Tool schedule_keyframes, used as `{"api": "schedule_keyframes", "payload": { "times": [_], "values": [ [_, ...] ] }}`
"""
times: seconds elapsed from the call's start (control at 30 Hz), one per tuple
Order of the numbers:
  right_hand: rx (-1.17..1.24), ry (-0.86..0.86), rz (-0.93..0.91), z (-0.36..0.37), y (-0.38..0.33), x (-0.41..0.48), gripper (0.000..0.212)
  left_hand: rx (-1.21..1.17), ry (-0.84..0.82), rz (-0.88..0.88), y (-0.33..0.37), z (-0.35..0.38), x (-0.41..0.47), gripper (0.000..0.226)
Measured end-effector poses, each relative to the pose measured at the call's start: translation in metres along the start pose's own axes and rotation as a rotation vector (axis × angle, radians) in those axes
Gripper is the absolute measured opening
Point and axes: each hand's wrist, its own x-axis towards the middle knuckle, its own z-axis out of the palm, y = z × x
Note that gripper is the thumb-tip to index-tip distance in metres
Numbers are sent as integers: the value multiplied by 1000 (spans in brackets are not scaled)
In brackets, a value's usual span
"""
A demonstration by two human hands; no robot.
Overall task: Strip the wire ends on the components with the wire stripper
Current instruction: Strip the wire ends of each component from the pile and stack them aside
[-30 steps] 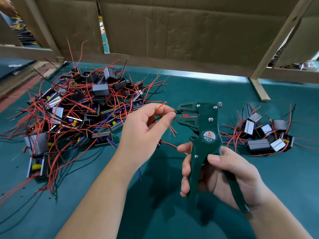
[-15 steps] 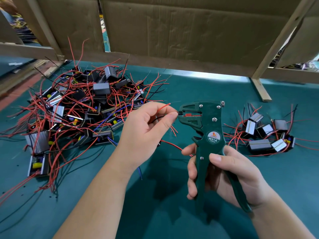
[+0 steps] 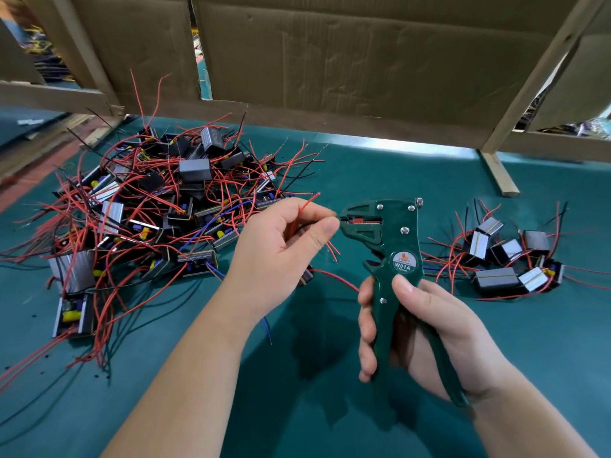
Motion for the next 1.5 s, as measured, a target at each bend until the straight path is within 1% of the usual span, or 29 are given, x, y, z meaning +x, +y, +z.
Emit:
{"api": "schedule_keyframes", "payload": {
  "times": [0.1,0.17,0.2,0.23,0.33,0.4,0.43,0.5,0.57,0.63,0.7,0.77,0.93,1.07,1.23,1.5],
  "values": [
    [18,139,-7,7,4,3,47,-30,51,-73,-8,2,1,22],
    [16,252,-3,7,6,7,40,43,74,-80,-13,4,1,26],
    [26,262,6,7,6,8,40,102,69,-80,-16,5,0,26],
    [43,230,10,7,6,9,42,160,67,-70,-17,6,0,26],
    [145,37,-29,2,1,8,51,248,117,-6,-16,-1,3,25],
    [189,-65,-53,-4,-3,5,53,205,150,-1,-13,-8,5,25],
    [200,-93,-64,-6,-3,3,55,135,158,-25,-12,-10,6,24],
    [200,-96,-82,-10,-4,2,60,-30,191,-85,-10,-11,7,25],
    [192,-59,-84,-11,-4,3,64,-145,223,-123,-6,-9,7,19],
    [192,-24,-81,-10,-5,4,68,-222,210,-129,-4,-8,7,14],
    [200,-21,-68,-10,-5,4,69,-253,164,-103,-2,-8,6,11],
    [200,-60,-43,-10,-5,3,68,-208,124,-54,0,-6,4,12],
    [156,-180,-1,-8,-1,4,62,40,88,11,0,-5,0,10],
    [158,-232,-3,-7,-1,4,58,106,82,31,0,-4,0,10],
    [121,-242,9,-8,-3,1,54,110,35,65,0,-6,0,13],
    [32,-148,13,-7,-4,-1,53,240,-3,184,4,-9,0,12]
  ]
}}
